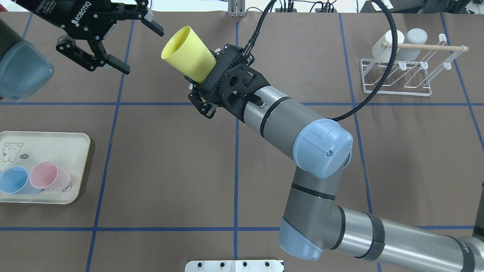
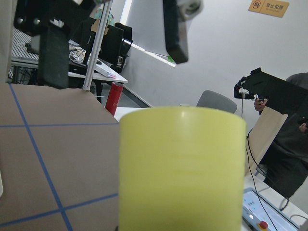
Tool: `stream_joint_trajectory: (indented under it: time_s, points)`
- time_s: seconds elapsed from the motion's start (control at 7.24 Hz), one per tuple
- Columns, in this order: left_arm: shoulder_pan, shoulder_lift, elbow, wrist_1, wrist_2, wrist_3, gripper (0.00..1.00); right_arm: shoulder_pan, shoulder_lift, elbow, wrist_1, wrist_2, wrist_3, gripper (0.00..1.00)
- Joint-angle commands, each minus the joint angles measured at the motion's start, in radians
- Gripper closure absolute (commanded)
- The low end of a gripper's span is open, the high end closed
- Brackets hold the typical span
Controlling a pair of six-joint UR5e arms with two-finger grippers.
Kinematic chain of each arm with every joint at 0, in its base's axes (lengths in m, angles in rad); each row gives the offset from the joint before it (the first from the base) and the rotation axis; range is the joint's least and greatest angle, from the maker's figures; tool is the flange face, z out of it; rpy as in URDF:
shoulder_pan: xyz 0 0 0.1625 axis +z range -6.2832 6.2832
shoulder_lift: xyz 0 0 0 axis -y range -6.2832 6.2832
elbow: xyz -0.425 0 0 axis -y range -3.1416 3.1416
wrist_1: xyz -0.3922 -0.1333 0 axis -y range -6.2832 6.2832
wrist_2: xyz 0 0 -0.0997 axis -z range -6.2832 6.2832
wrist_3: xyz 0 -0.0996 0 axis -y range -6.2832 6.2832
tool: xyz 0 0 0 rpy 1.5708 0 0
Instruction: Transfer IKEA cup to right arm and place on rack
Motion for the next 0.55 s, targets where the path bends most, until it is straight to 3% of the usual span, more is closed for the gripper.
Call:
stream_joint_trajectory:
  time_s: [0.0, 0.28, 0.41]
  points:
    - [-0.015, 0.067, -0.002, 0.008, 0.115, 0.129, 0.0, 0.05, -0.008, 0.056, -0.249, 0.004, 0.102, 0.54]
    - [-0.021, 0.201, -0.005, 0.012, 0.215, 0.345, 0.0, 0.123, -0.014, 0.114, -0.473, 0.012, 0.203, 0.55]
    - [-0.022, 0.25, -0.006, 0.035, 0.262, 0.452, 0.0, 0.18, -0.02, 0.118, -0.533, 0.056, 0.203, 0.56]
